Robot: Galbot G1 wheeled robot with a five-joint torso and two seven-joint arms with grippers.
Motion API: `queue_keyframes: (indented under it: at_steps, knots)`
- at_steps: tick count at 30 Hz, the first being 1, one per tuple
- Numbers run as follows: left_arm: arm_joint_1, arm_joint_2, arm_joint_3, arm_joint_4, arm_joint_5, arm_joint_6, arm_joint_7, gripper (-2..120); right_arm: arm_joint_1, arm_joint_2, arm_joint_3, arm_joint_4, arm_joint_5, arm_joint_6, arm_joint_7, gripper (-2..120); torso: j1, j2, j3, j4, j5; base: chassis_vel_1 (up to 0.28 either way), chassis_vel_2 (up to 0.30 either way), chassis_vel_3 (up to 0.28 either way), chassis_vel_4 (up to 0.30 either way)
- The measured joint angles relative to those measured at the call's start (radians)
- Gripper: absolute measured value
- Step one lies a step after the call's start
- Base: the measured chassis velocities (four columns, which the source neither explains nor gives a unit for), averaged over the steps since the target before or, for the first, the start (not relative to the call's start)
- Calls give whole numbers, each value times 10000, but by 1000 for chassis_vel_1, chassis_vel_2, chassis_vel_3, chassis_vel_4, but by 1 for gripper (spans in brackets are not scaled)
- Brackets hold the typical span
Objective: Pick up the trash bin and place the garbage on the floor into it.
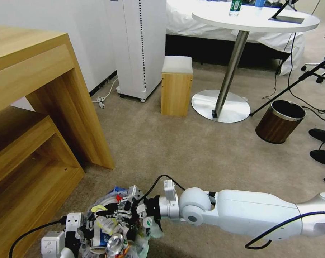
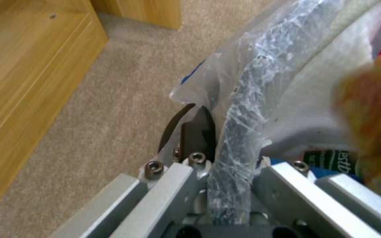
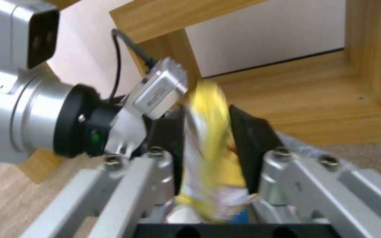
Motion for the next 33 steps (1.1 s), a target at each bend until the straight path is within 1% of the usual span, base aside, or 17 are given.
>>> queue_keyframes:
  at_steps: [1, 3, 4, 7, 9, 11, 13, 15, 17, 18, 19, 23, 25, 27, 29, 31, 33]
  knots:
    - [0, 0, 0, 0, 0, 0, 0, 0, 0, 0, 0, 0, 0, 0, 0, 32, 0, 0, 0, 0, 0, 0, 0, 0, 0]
    - [49, -109, 78, 44, 175, -8, 79, 0, 79, 11, 22, -35, -23, 8, 15, 43, 1, 0, 0, 0, -1, 0, 0, 0, 0]
    - [49, -109, 78, 44, 175, -8, 79, 0, 79, 11, 22, -35, -23, 8, 15, 43, 1, 0, 0, 0, -1, 0, 0, 0, 0]
    - [48, -108, 68, 83, 118, -71, 81, 0, 138, 46, 73, -86, -56, 57, 112, 60, 1, 0, 0, 0, 0, 0, 0, 0, 0]
    - [53, -99, 58, 84, 114, -76, 88, 0, 148, 47, 86, -101, -76, 72, 127, 64, 1, 0, 0, 1, -1, 0, 0, 0, 0]
    - [41, -61, -10, 83, 58, -84, 88, 0, 155, 46, 182, -162, -145, 192, 136, 76, 1, -1, 1, 1, -1, 0, 0, 0, 0]
    - [50, -25, -36, 79, 47, -85, 79, 0, 153, 39, 242, -180, -165, 234, 143, 77, 0, 0, 0, 0, 0, 0, 0, 0, 0]
    - [91, 17, -104, 58, -19, -48, 76, 0, 71, -7, 737, -218, -181, 317, 256, 89, 0, 0, 0, 1, -1, 0, 0, 0, 0]
    - [105, 47, -120, 56, -52, -39, 76, 0, 37, -22, 922, -230, -160, 332, 291, 92, 0, 0, 0, 1, 0, 0, 0, 0, 0]
    - [135, 118, -143, 55, -138, 1, 69, 0, -68, -95, 1676, -291, -64, 336, 319, 97, 1, 0, 1, 0, 0, 0, 0, 0, 0]
    - [135, 118, -143, 55, -138, 1, 69, 0, -68, -95, 1676, -291, -64, 336, 319, 97, 1, 0, 1, 0, 0, 0, 0, 0, 0]
    - [12, 363, -247, 145, -663, 115, -2, 0, -168, -368, 2808, -273, 43, 542, 335, 100, 0, 0, 0, 4, 0, 0, 0, 0, 0]
    - [-42, 478, -278, 195, -830, 95, -63, 0, -201, -468, 3030, -223, 51, 584, 318, 100, 0, 0, 1, 3, 0, 0, 0, 0, 0]
    - [-247, 929, -532, 360, -1662, 64, -407, 0, -492, -1168, 3991, 143, 105, 663, 268, 100, 1, 0, 0, 1, -3, 0, 0, 0, 0]
    - [-281, 1061, -607, 362, -1854, 63, -452, 0, -633, -1331, 4230, 252, 129, 663, 267, 100, 1, 0, 1, 2, -1, 0, 0, 0, 0]
    - [-327, 1631, -952, 257, -2514, 61, -648, 0, -1754, -2029, 5475, 710, 149, 667, 238, 100, 0, 0, 0, 0, -1, 0, 0, 0, 0]
    - [-329, 1750, -1001, 231, -2644, 59, -691, 0, -2059, -2176, 5717, 796, 126, 665, 207, 100, 1, 0, 0, -3, 2, 0, 0, 0, 0]
